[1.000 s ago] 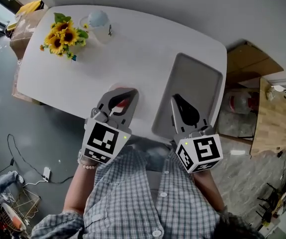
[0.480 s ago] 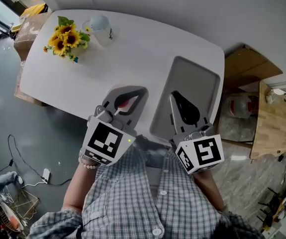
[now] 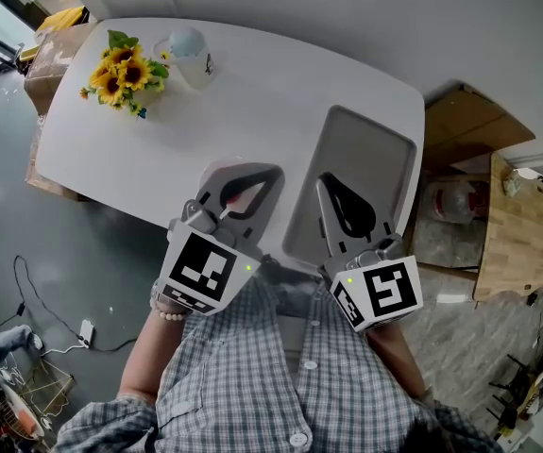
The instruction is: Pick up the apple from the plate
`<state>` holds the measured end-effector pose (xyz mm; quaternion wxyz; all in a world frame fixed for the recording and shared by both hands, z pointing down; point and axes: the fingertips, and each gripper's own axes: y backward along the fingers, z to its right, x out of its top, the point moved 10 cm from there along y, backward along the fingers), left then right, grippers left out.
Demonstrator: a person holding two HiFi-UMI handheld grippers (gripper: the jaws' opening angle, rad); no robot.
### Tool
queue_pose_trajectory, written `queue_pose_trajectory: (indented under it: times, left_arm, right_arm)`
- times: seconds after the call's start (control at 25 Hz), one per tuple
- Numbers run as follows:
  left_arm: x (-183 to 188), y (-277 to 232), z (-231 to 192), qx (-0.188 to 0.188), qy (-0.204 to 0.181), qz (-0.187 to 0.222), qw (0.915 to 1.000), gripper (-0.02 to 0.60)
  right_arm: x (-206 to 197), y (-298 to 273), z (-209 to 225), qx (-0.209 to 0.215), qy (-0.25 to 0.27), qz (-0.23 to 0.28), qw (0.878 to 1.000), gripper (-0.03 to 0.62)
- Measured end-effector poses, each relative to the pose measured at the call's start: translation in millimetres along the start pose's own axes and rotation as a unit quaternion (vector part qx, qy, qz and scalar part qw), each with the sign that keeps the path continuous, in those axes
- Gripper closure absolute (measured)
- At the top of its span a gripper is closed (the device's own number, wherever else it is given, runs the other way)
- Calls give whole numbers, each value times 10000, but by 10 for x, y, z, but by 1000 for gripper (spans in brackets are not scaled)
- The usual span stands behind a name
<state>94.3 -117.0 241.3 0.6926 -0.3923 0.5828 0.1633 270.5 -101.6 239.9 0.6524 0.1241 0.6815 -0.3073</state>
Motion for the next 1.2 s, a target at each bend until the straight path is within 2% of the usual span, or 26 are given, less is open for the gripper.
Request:
queue_pose_trajectory:
  times: [1.2]
  left_arm:
    - [-65,-38,1,-27,81,-119,9999,572]
  right_arm:
    - [-35,-28,-31,67,96,-182,9998,563]
